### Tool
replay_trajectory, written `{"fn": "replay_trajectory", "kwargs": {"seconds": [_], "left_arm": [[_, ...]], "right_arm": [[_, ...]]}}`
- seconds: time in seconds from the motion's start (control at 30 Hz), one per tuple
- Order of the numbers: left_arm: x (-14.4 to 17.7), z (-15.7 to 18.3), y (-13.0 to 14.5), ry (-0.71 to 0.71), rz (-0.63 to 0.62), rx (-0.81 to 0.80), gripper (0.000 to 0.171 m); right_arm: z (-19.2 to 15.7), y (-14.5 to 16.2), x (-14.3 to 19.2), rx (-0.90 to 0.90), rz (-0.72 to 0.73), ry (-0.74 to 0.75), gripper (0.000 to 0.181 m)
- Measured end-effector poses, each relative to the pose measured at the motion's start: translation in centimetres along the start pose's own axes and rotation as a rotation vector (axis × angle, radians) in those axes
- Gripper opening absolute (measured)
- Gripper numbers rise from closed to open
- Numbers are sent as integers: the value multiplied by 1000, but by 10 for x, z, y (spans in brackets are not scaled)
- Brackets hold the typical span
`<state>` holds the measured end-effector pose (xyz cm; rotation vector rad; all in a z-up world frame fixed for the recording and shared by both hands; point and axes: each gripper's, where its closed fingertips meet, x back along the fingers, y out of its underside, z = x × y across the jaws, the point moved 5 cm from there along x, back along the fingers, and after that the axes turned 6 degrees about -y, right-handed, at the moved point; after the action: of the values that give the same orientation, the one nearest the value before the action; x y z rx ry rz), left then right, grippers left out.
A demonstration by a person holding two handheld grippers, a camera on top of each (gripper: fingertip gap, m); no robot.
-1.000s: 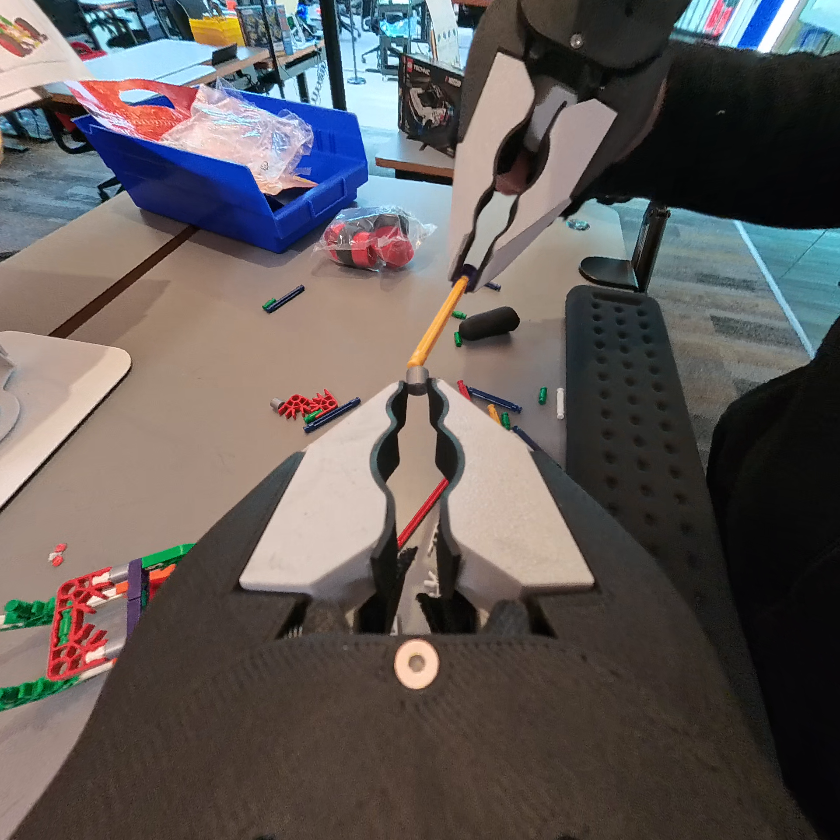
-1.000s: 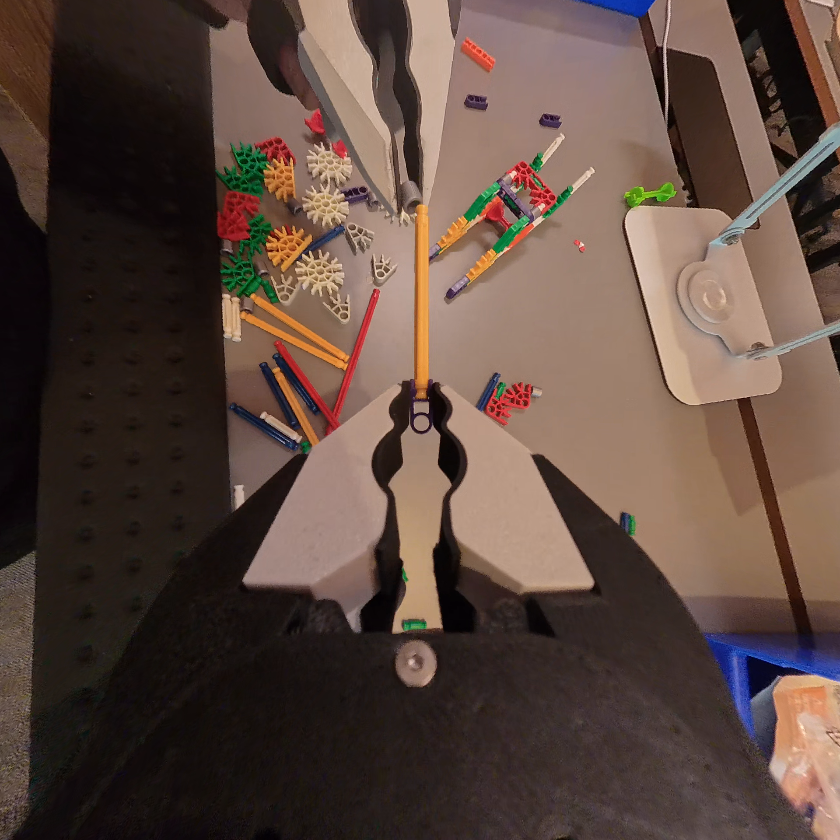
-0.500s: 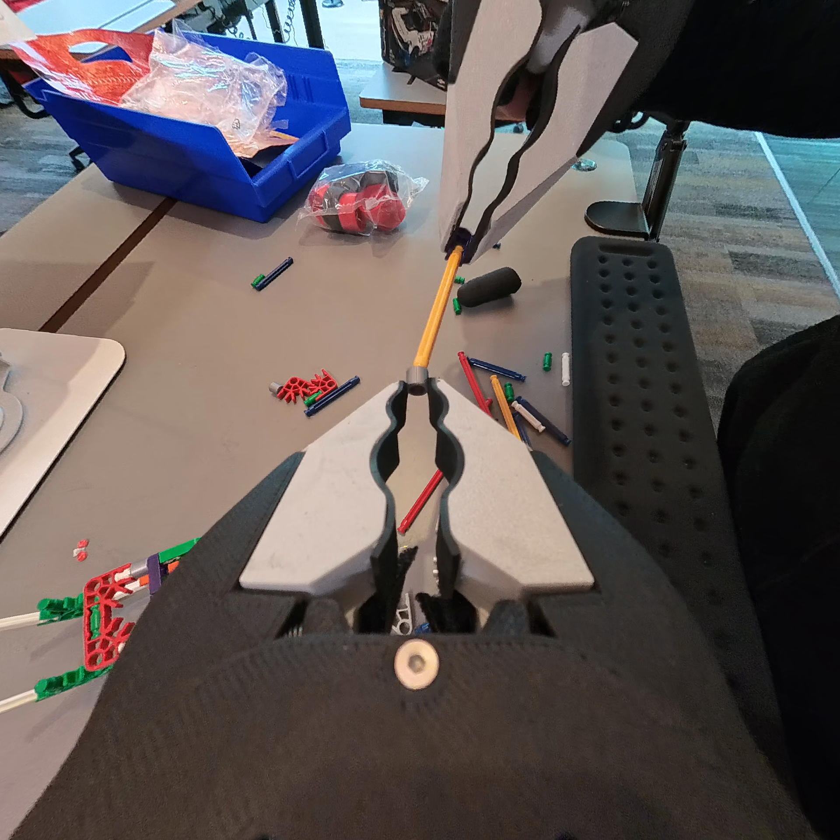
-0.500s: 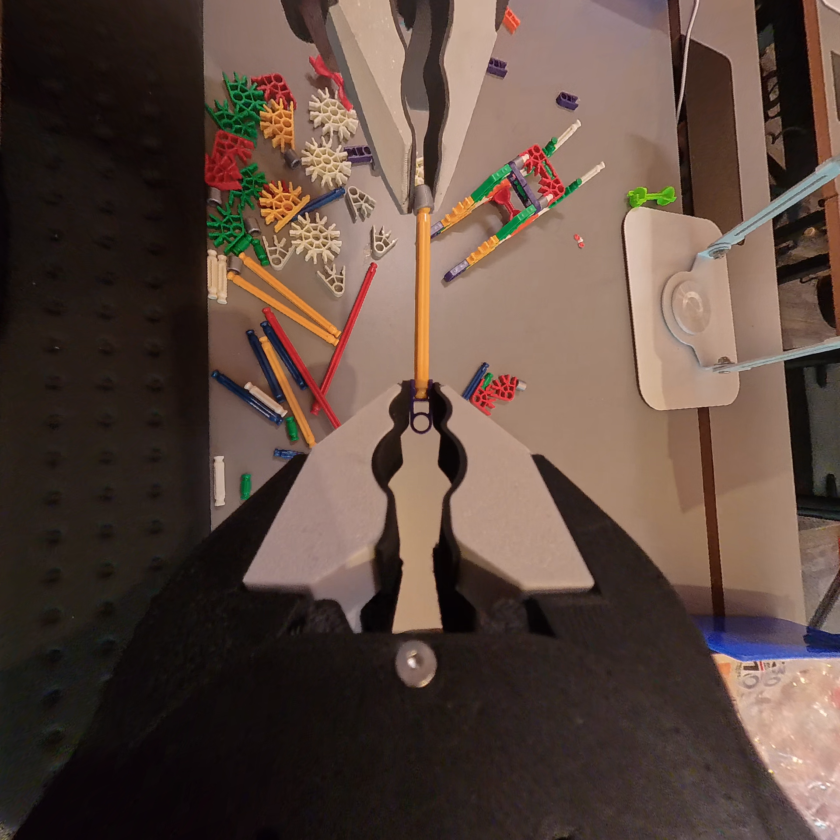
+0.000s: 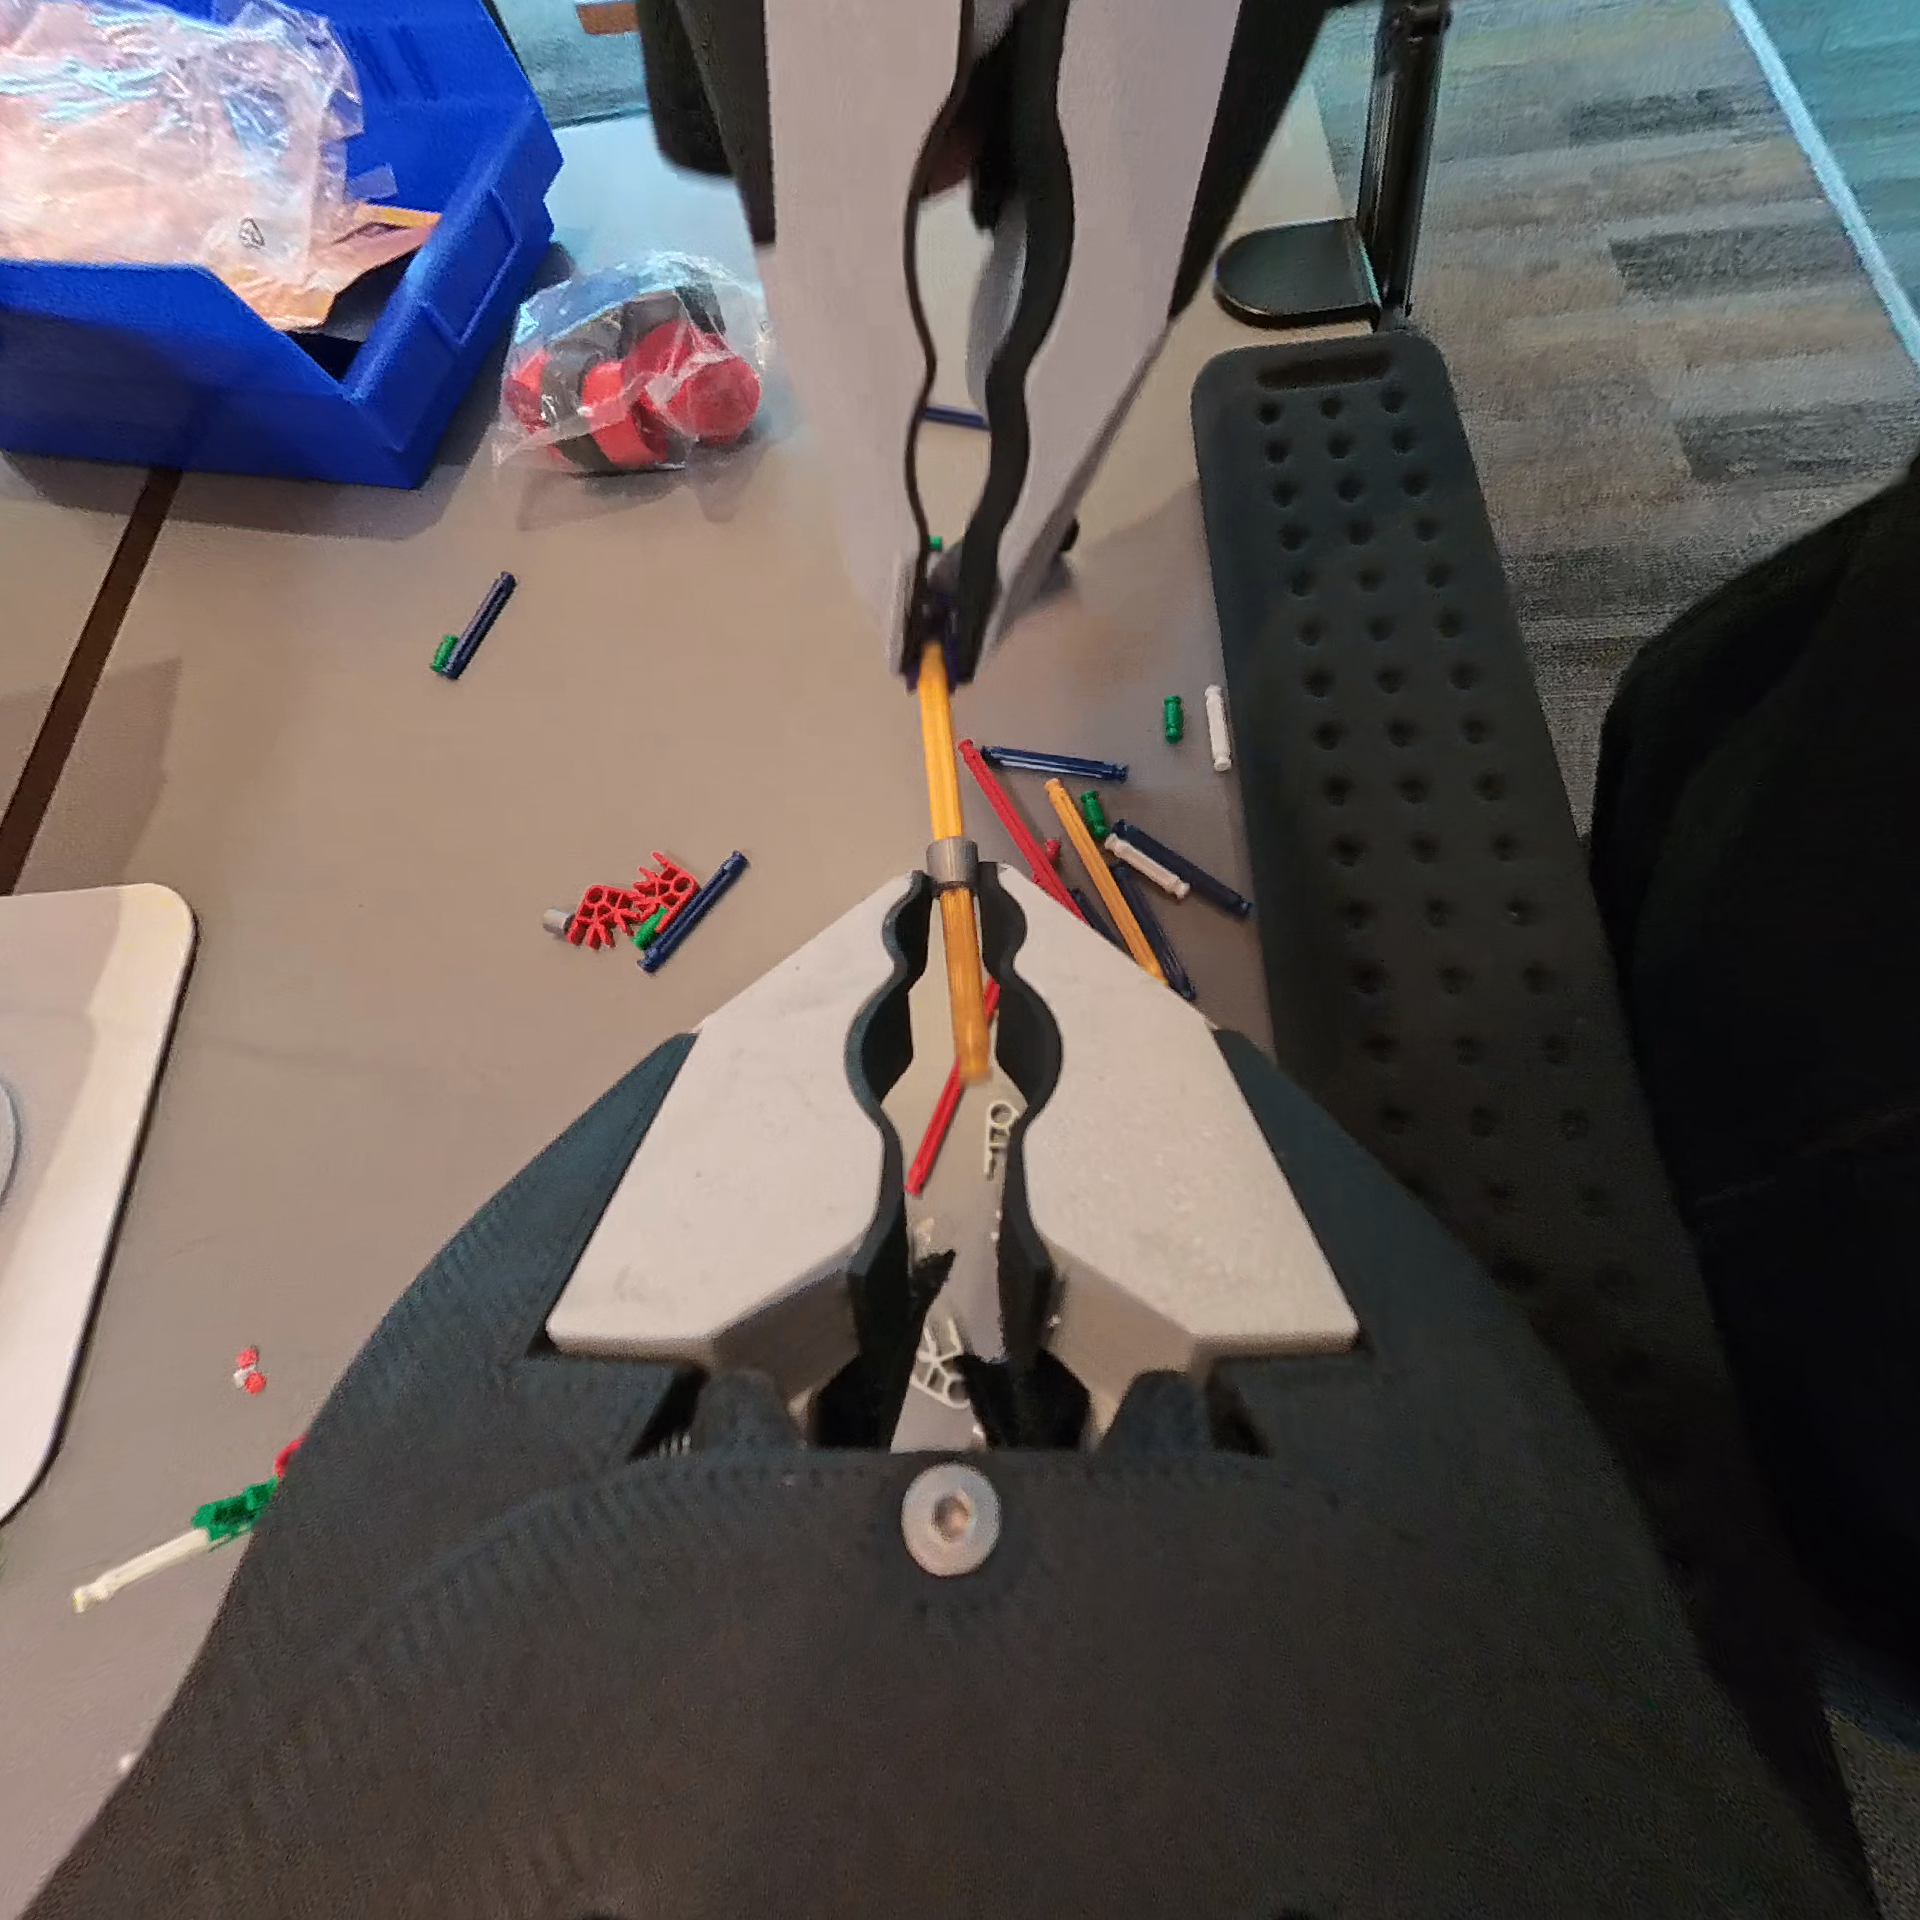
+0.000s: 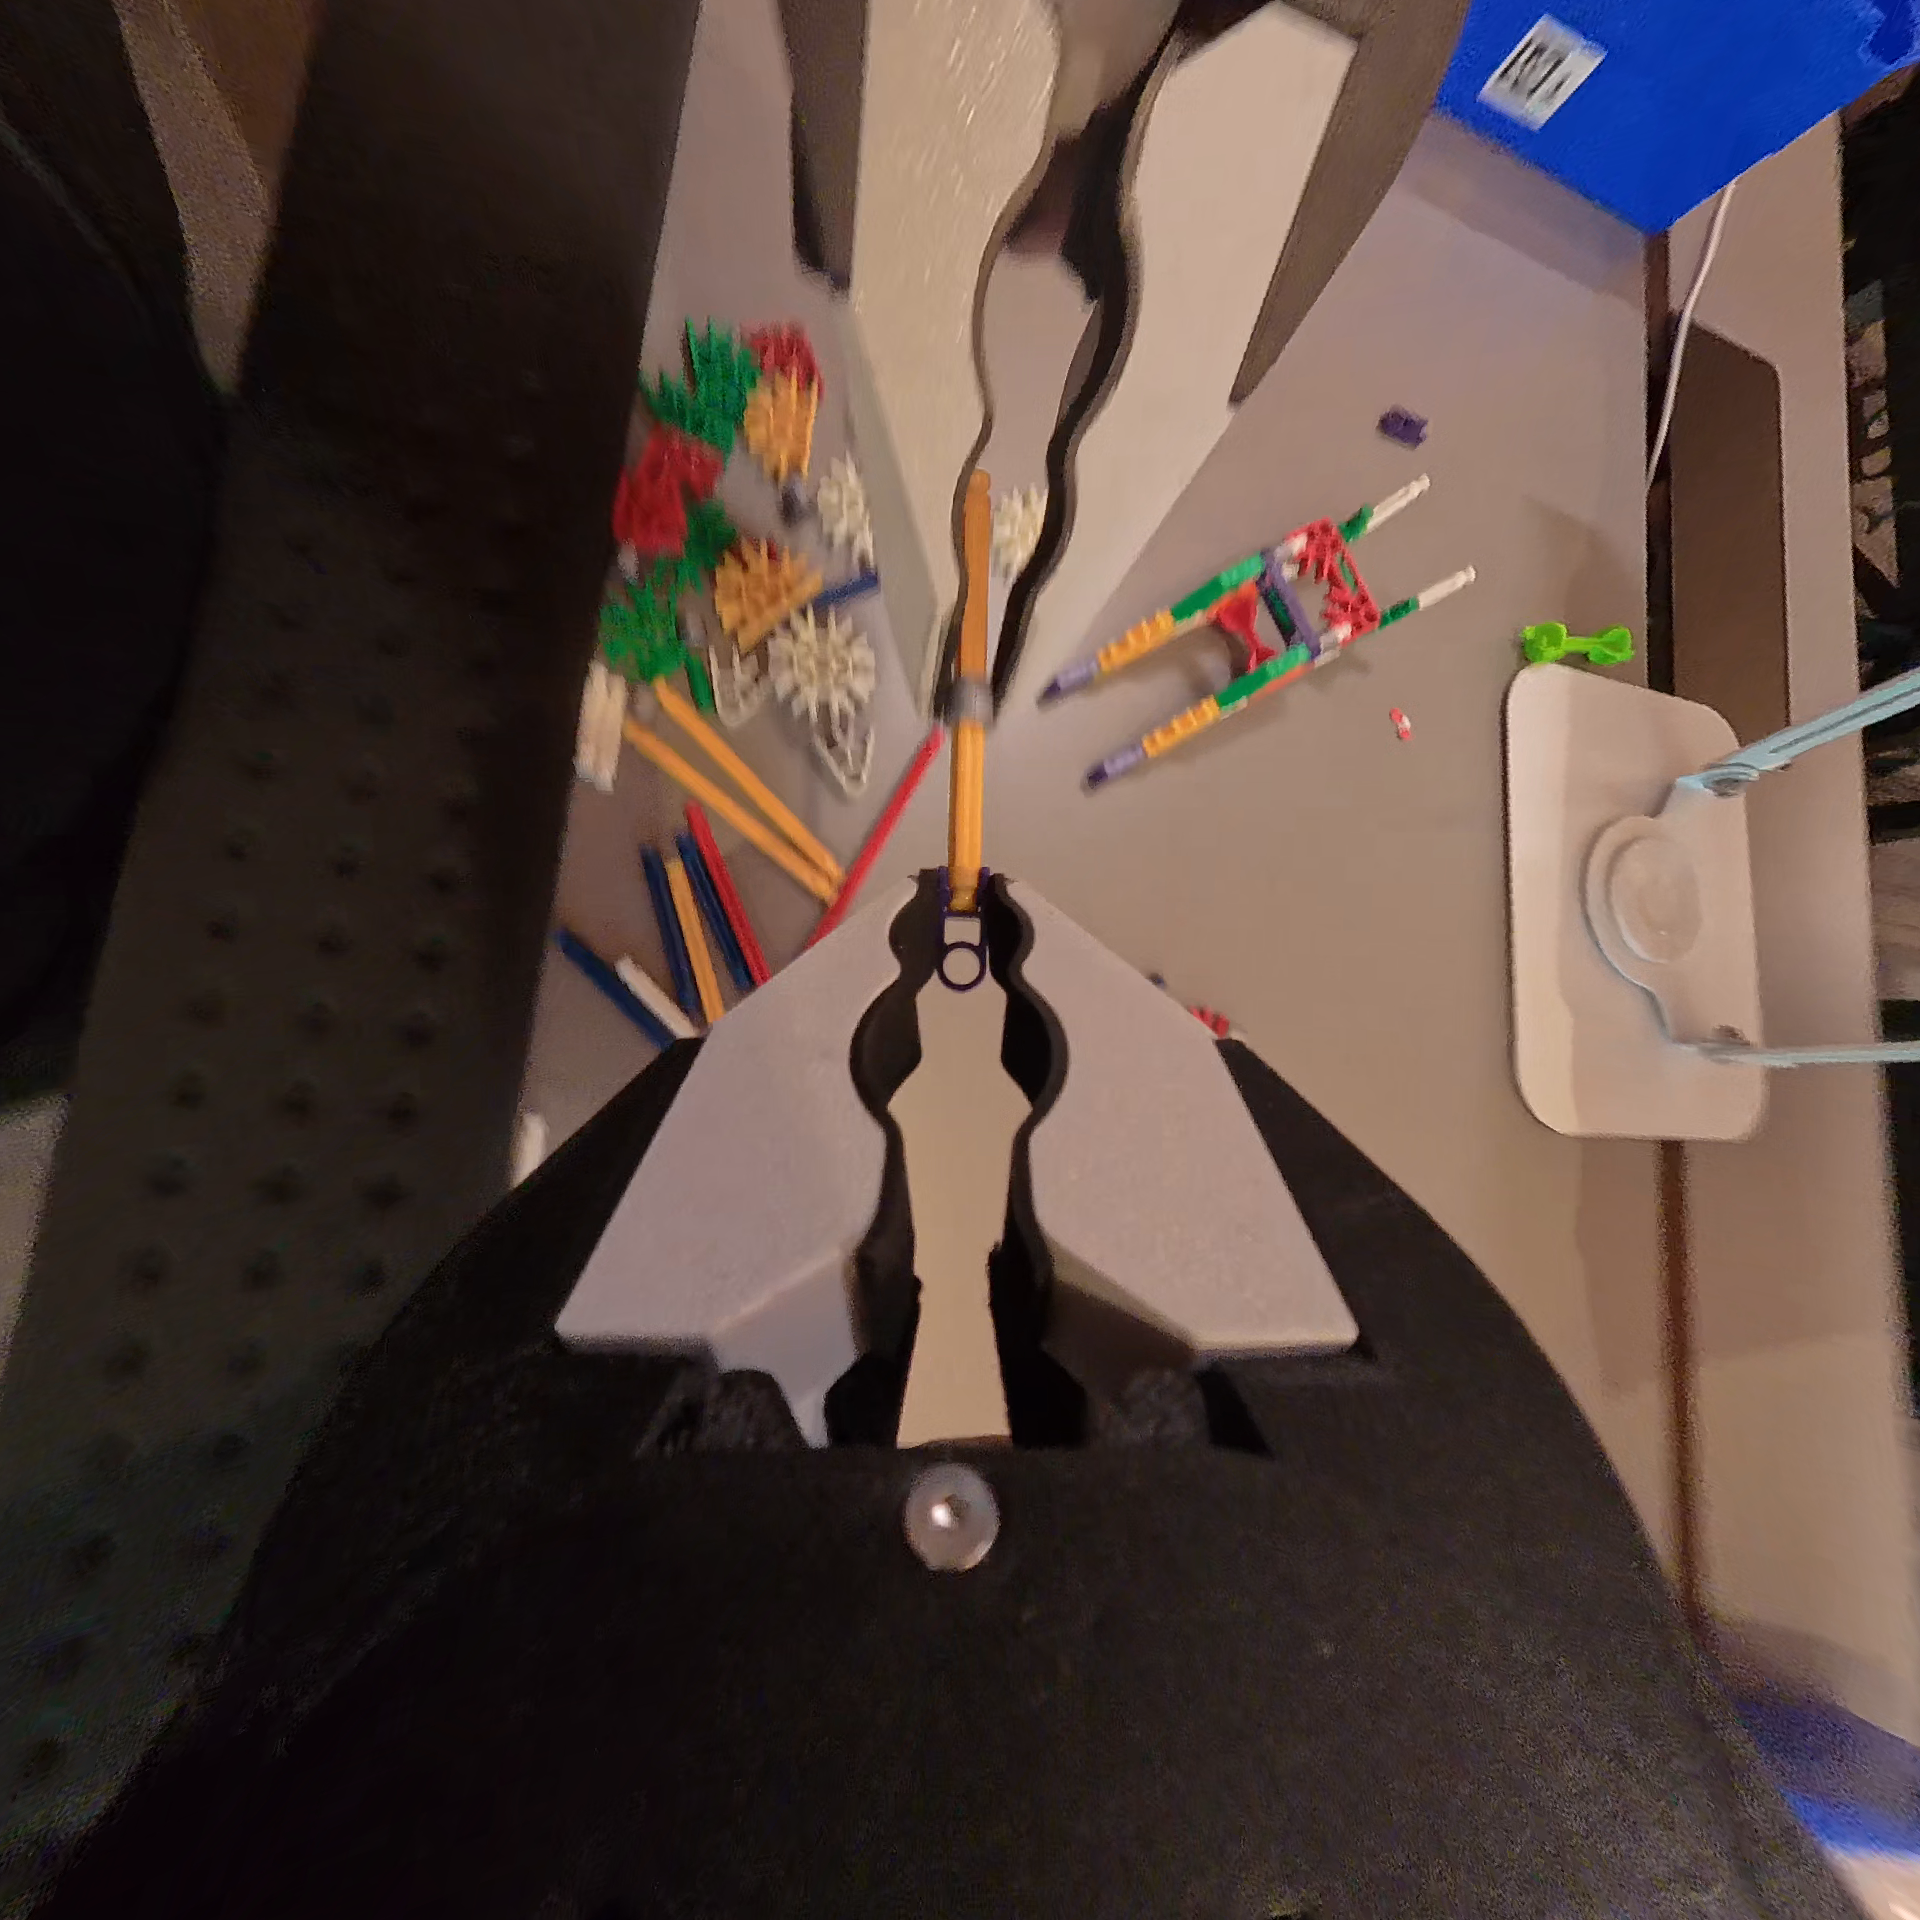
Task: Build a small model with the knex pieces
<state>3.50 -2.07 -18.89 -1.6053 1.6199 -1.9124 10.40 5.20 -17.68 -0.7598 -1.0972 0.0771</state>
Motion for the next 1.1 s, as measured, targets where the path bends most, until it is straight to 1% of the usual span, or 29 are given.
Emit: {"fn": "replay_trajectory", "kwargs": {"seconds": [0.07, 0.1, 0.17, 0.2, 0.27, 0.33, 0.37, 0.4, 0.43, 0.57, 0.67, 0.73, 0.77, 0.8, 0.87, 0.97, 1.1], "left_arm": [[-1, 1, -12, -2, 14, -2, 5], [-2, 1, -16, -14, -4, -13, 6], [4, -2, -20, -41, -37, -21, 18], [10, -4, -22, -39, -38, -2, 20], [25, -10, -21, -59, -32, 48, 30], [38, -13, -19, -46, 0, 78, 22], [41, -12, -16, -26, -4, 91, 18], [41, -11, -13, -5, -26, 94, 10], [41, -10, -12, 8, -19, 83, 4], [42, -7, -15, 12, 0, 76, 2], [41, -5, -16, 16, -12, 58, 2], [39, -3, -16, 32, -25, 50, 2], [38, -2, -17, 32, -30, 41, 2], [38, 0, -17, 40, -34, 35, 2], [36, 1, -16, 34, -45, 23, 2], [31, 3, -16, 47, -12, 53, 2], [9, 1, -11, 62, 20, 88, 2]], "right_arm": [[0, -9, -4, -96, 137, -12, 6], [0, -10, -5, -142, 191, -7, 6], [2, -10, -7, -226, 283, 8, 6], [2, -10, -7, -260, 330, 11, 6], [1, -9, -7, -297, 381, 21, 6], [0, -10, -7, -307, 412, 33, 6], [0, -11, -6, -310, 426, 36, 6], [-1, -13, -6, -313, 438, 35, 6], [-1, -13, -6, -314, 443, 40, 6], [1, -12, -4, -335, 463, 62, 9], [-1, -18, -3, -293, 413, 76, 16], [-5, -26, -7, -263, 395, 58, 17], [-6, -28, -9, -253, 378, 63, 12], [-5, -28, -11, -244, 355, 72, 6], [-6, -25, -11, -252, 335, 68, 6], [-8, -21, -7, -259, 332, 61, 6], [-7, 0, -5, -274, 267, 60, 6]]}}
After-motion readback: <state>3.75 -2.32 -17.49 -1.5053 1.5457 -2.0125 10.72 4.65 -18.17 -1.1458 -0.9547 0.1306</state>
